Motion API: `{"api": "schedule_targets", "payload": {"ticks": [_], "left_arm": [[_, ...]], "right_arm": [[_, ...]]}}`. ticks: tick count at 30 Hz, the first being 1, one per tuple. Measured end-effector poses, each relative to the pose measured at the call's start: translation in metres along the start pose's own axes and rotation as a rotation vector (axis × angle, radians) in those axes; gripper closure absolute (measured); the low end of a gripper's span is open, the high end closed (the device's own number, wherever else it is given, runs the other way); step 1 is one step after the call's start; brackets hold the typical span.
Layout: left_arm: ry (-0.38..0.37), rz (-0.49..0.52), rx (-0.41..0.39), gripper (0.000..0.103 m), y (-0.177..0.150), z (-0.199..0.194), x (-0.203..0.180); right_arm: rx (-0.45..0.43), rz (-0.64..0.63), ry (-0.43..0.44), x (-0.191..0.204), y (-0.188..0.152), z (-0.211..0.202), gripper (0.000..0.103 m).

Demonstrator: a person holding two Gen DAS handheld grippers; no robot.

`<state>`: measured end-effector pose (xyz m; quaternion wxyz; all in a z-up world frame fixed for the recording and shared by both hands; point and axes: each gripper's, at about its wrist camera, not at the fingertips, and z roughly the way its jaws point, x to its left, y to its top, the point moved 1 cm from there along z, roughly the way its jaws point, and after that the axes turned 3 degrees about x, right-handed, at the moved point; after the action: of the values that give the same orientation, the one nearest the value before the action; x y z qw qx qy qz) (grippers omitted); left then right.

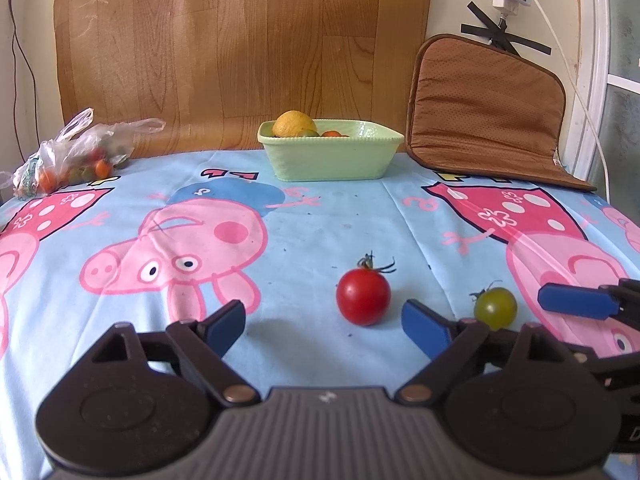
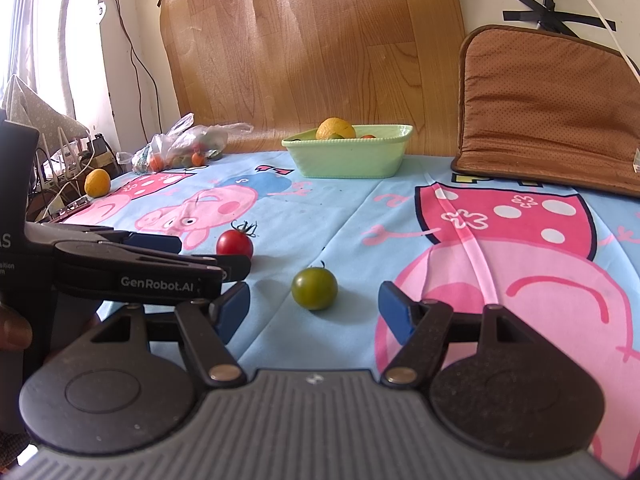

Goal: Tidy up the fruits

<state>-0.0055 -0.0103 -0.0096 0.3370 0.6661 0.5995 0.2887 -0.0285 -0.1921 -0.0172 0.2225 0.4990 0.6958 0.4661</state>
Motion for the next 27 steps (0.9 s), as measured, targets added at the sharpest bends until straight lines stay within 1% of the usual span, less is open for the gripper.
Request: {"api": "schedule_targets", "payload": {"ticks": [9, 20, 27], "left_arm": [[-0.003, -0.002, -0.007, 0.015, -0.0004, -0.0013, 0.0003], [-0.007, -0.007, 0.002, 0.015, 0.0004, -0.0003, 0.0019], [-0.007, -0.008, 0.003, 0.015, 0.0005, -0.0002, 0.0020]], "right_arm": [[-0.008, -0.005, 0.003, 0.0012, -0.0001, -0.0015, 0.030], [0.022, 0.009, -0.012, -0.0031, 0.0009, 0.0037, 0.030], [0.023, 0.008, -0.011, -0.0043, 0.0011, 0.0045, 0.030]]}}
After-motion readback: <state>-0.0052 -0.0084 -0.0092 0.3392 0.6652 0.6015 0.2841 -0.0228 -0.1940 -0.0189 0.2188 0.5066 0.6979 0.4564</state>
